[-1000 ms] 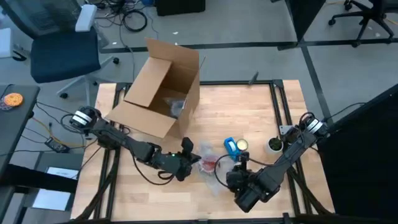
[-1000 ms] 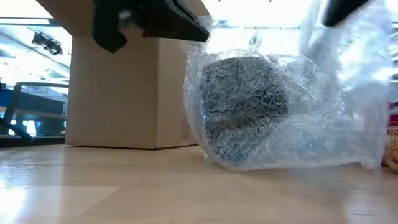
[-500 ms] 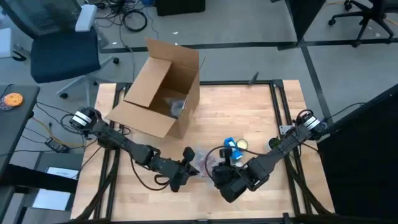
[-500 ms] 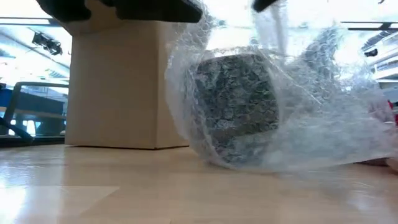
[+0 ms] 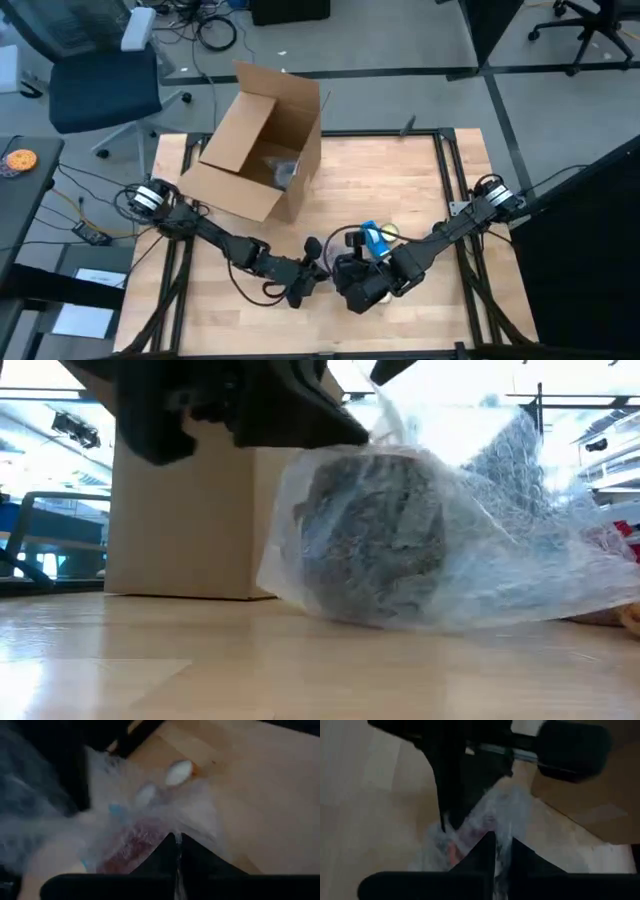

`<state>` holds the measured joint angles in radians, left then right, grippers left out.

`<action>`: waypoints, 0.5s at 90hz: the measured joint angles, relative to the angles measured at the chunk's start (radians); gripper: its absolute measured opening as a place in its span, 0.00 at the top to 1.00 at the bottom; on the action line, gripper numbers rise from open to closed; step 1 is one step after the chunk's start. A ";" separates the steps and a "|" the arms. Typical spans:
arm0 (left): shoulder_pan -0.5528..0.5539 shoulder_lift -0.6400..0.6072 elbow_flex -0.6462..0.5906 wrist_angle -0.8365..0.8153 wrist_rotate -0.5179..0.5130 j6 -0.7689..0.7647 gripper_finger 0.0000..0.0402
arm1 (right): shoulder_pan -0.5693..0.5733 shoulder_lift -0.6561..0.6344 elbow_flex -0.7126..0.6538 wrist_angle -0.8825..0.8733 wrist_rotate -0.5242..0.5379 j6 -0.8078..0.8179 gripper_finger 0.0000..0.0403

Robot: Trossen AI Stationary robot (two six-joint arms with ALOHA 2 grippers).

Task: Wrap mug
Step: Wrap the mug with the bubble wrap

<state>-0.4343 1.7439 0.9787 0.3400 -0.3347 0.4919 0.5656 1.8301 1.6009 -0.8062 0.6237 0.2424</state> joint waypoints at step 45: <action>0.016 0.000 0.000 0.070 0.031 -0.004 0.99 | -0.097 0.000 -0.060 0.189 -0.139 -0.094 1.00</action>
<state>-0.4179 1.7439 0.9787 0.4099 -0.3038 0.4877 0.4682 1.8297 1.5405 -0.6170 0.4846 0.1482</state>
